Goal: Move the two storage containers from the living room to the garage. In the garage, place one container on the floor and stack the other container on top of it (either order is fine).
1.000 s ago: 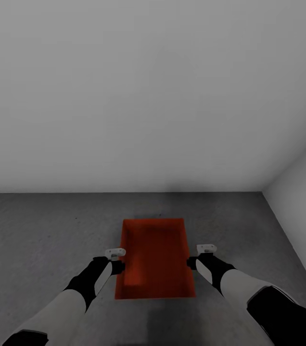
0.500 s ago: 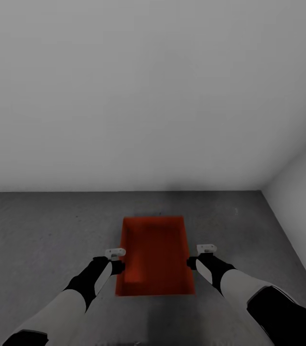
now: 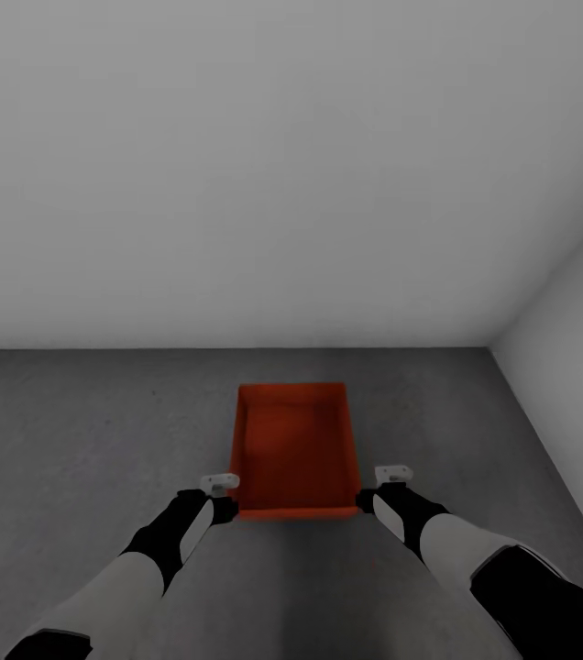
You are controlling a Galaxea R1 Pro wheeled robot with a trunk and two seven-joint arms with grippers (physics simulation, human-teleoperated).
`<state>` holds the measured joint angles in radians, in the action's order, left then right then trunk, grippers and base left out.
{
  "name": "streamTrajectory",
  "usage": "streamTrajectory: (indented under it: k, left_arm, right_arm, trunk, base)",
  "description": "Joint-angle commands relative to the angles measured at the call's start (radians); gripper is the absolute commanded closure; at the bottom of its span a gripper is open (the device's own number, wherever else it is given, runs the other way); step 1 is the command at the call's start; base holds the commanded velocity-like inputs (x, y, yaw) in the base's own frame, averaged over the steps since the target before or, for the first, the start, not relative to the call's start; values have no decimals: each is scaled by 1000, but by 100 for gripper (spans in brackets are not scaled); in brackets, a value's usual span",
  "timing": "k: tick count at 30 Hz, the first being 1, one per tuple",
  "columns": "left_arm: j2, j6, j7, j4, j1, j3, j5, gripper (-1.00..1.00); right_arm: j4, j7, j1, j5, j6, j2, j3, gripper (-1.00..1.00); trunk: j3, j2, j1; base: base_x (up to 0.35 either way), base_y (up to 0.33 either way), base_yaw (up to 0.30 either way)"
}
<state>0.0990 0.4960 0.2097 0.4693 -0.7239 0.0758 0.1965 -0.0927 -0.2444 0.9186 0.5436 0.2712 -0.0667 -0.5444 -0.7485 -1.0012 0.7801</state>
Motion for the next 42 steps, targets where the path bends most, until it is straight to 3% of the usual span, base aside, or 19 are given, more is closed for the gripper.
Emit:
streamTrajectory:
  k: [1, 19, 42]
  left_arm:
    - [-1, 4, 9, 2, 0, 7, 11, -100]
    - [-1, 2, 12, 2, 0, 8, 11, -100]
    - [-1, 1, 13, 3, 0, 9, 11, -100]
  right_arm:
    - [-2, -6, 0, 7, 4, 0, -8, -100]
    - [-2, -6, 0, 7, 0, -2, -8, -100]
    - [-2, -6, 0, 9, 0, -4, -6, -100]
  trunk:
    - [-1, -1, -1]
    - [-1, -1, -1]
    - [26, -1, -1]
  base:
    - [-345, 0, 0]
    - [-312, 0, 0]
    - [-16, 0, 0]
